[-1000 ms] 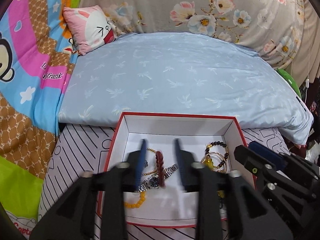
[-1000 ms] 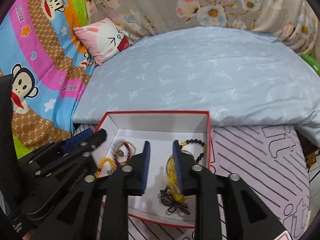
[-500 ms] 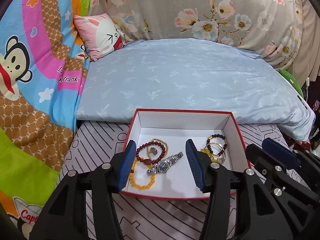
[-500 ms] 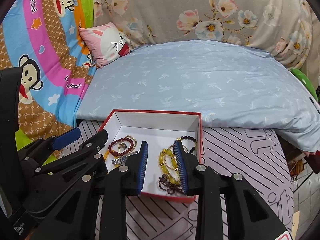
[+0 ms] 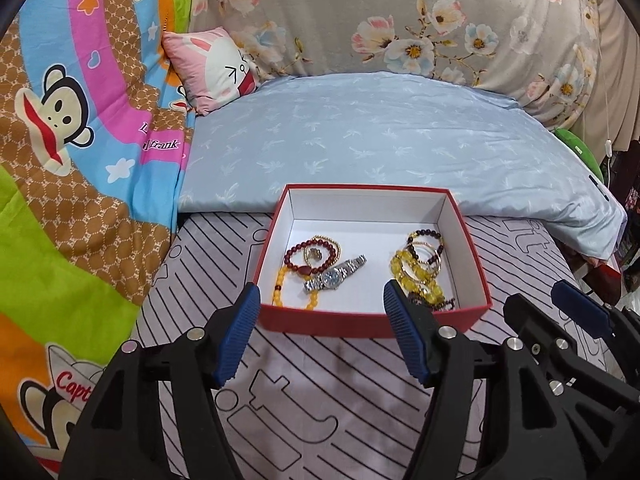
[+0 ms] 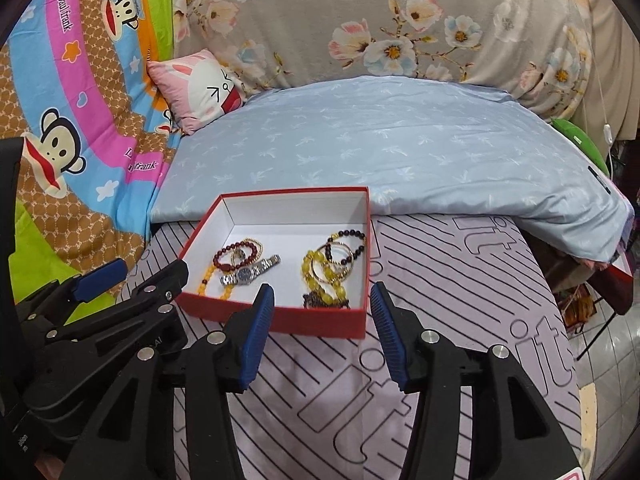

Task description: Organize jewelry

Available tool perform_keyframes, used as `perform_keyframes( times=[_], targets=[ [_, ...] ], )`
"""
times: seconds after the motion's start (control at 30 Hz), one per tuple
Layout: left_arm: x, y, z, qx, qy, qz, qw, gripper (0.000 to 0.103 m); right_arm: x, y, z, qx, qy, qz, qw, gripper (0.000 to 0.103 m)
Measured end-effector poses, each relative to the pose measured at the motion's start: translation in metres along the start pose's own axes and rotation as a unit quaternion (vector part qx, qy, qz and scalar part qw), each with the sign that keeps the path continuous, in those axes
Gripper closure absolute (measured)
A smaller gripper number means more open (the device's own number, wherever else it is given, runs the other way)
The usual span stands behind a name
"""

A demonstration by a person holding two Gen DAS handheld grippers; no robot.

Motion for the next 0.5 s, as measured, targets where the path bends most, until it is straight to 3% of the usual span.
perform_keyframes(
  times=[0.13,0.33,0.5],
  targets=[
    [0.012,0.002,-0.009,-0.002,0.004,-0.008,1.0000,0.038,0.014,-0.003,-0.011,0.013,-0.002,0.001,1.000,0.047],
    [0.028,0.006,-0.020,-0.022,0.001,-0.014,0.9996,0.025,0.030,-0.010,-0.021,0.018,0.001,0.011,1.000,0.042],
    [0.038,0.005,-0.030,-0.036,-0.005,-0.009,0.9993,0.018,0.044,-0.014,-0.027,0.023,0.005,0.020,1.000,0.041]
  ],
)
Point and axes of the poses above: each gripper's, at about its wrist camera, not at the fingertips, and z roughly the way its jaws point, y to its left, x to its underside, the point moved 6 cm from there along z, roughly the way its jaws point, and after that the axes turned 4 degrees about x, right-handed, at the moved point
